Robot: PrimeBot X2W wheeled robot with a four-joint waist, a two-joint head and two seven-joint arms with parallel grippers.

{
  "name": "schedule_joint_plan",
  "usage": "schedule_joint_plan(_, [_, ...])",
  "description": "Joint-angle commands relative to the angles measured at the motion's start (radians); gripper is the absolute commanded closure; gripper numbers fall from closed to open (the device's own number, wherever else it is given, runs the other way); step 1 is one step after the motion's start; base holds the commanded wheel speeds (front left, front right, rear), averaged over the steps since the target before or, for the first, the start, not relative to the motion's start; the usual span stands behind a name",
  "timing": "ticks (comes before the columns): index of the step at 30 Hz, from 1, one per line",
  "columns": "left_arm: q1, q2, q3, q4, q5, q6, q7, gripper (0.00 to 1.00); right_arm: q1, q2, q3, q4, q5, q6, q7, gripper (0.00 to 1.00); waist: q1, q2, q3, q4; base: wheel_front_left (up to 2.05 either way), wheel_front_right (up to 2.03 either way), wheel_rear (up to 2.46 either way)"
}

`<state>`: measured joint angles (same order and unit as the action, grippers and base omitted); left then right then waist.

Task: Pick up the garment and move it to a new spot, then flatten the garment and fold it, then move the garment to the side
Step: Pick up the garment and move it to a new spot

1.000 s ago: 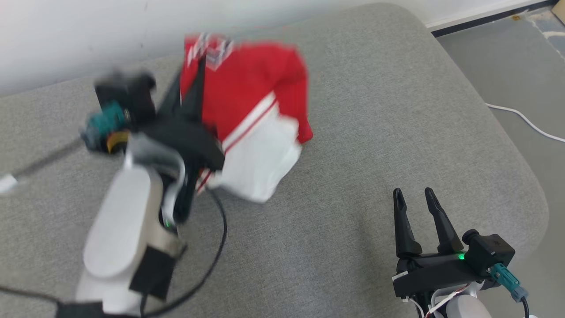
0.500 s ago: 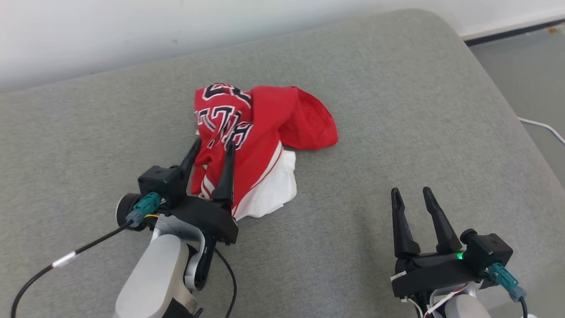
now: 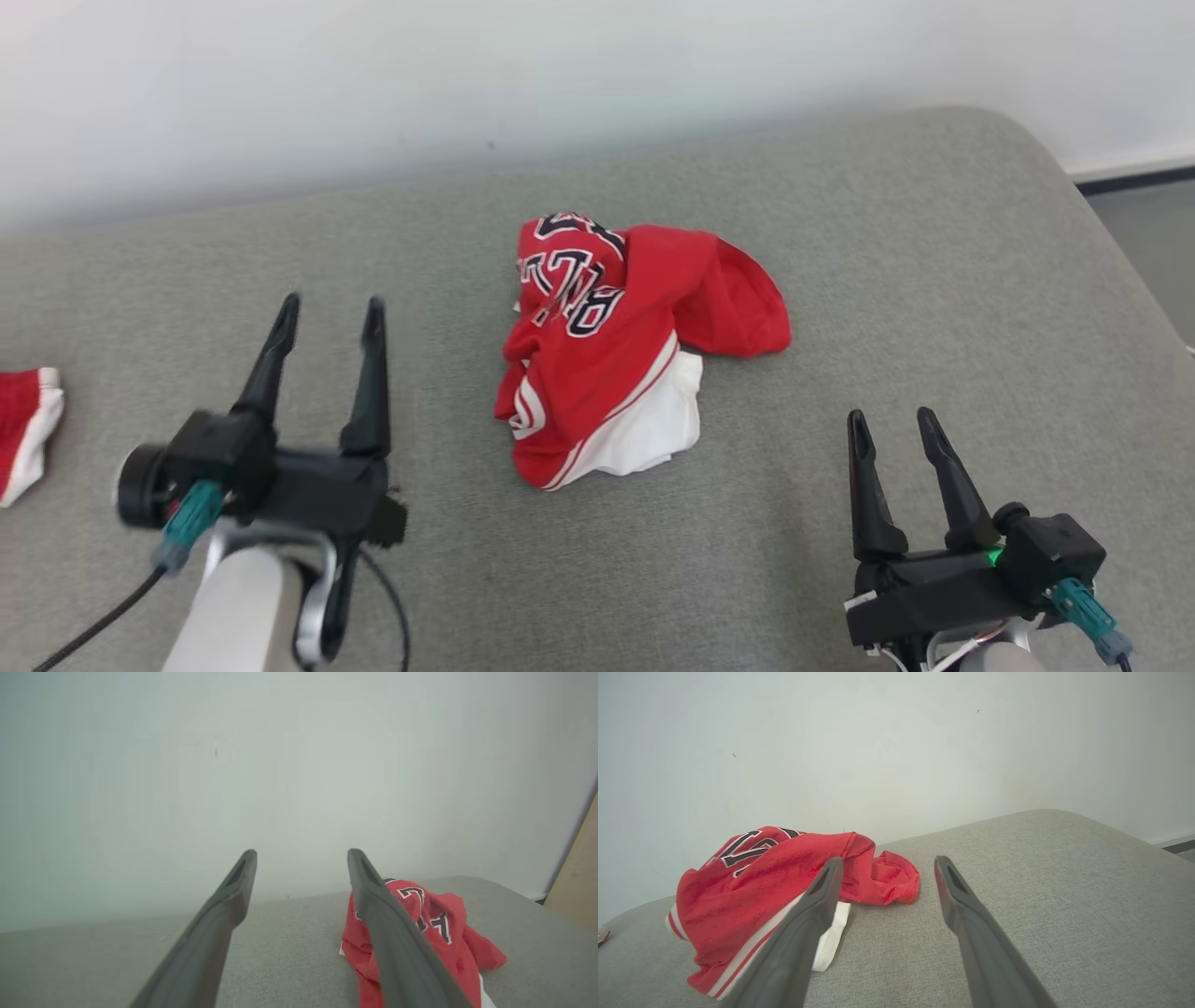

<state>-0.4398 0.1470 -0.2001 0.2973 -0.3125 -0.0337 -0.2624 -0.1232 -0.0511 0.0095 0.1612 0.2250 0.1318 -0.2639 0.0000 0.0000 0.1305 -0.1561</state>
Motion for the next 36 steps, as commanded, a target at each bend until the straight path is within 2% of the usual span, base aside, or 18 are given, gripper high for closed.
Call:
schedule_joint_plan(1, [0.051,0.022,0.017,-0.03,0.018,0.001,-0.003,0.0,0.019,0.002,-0.004,-0.005,-0.019,-0.002,-0.001,0.0,0.0,0.0,-0.038,0.042,0.0,0.0,0.0])
schedule_joint_plan(13, [0.27,0.058,0.13,-0.132,0.072,0.023,-0.003,0.0,0.057,0.002,-0.018,0.002,-0.028,-0.002,-0.001,0.0,0.0,0.0,-0.079,0.081,0.0,0.0,0.0])
schedule_joint_plan(20, [0.407,0.031,0.194,-0.187,0.101,0.03,-0.003,0.0,0.08,0.002,-0.023,0.017,-0.039,-0.002,-0.001,0.0,0.0,0.0,-0.108,0.09,0.0,0.0,0.0])
schedule_joint_plan(27, [0.464,0.022,0.231,-0.201,0.129,0.017,-0.004,0.0,0.095,0.002,-0.028,0.028,-0.052,-0.002,-0.001,0.0,0.0,0.0,-0.12,0.099,0.0,0.0,0.0])
schedule_joint_plan(36, [0.487,0.005,0.231,-0.188,0.15,-0.035,-0.004,0.0,0.107,0.002,-0.031,0.053,-0.063,-0.002,-0.001,0.0,0.0,0.0,-0.123,0.109,0.0,0.0,0.0])
